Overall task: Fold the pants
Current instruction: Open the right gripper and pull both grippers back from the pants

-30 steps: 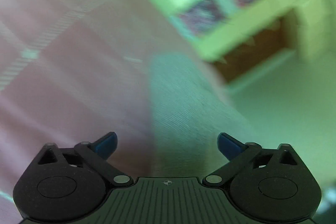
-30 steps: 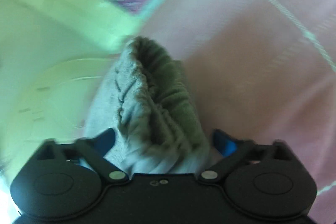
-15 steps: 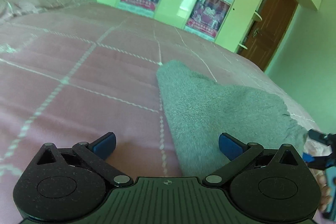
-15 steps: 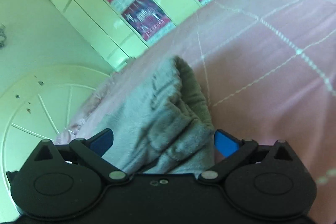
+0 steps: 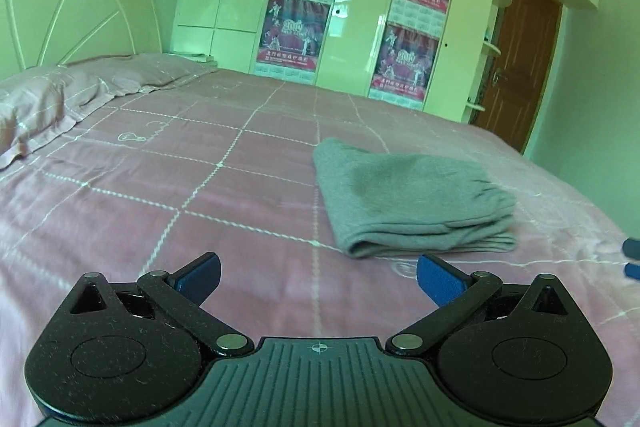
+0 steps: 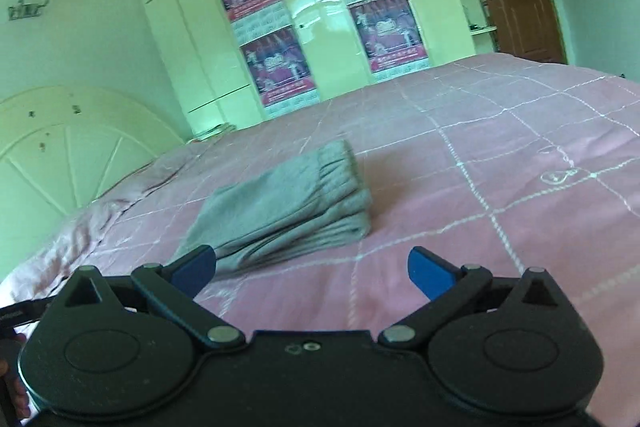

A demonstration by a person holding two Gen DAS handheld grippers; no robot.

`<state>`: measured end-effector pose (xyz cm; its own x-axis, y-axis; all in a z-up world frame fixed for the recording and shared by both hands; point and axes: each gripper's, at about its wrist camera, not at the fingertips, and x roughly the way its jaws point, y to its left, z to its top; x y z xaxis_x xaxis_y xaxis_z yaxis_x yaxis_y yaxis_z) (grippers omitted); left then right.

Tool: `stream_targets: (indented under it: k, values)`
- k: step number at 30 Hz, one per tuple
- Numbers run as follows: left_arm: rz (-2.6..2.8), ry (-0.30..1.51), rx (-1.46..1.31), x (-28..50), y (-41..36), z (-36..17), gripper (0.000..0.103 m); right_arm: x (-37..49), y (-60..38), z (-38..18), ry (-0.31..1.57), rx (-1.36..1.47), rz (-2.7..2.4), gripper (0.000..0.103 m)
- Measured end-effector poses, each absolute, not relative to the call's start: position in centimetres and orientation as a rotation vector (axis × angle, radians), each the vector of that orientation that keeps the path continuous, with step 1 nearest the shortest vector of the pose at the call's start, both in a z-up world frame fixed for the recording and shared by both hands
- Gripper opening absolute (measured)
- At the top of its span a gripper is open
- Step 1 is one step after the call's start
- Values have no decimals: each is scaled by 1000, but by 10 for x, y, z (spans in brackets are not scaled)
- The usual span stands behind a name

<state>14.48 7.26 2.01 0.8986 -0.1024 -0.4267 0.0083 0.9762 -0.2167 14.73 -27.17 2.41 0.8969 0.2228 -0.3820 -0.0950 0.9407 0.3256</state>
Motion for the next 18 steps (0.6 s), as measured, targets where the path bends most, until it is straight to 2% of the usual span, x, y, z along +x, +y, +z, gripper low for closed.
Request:
stream_targets:
  k: [6, 18]
  values:
    - [-104, 409, -181, 74, 44, 28, 103, 101, -234, 34, 482, 189, 163, 97]
    - [-103, 386, -104, -17, 19, 37, 103, 48, -196, 37, 428, 53, 138, 97]
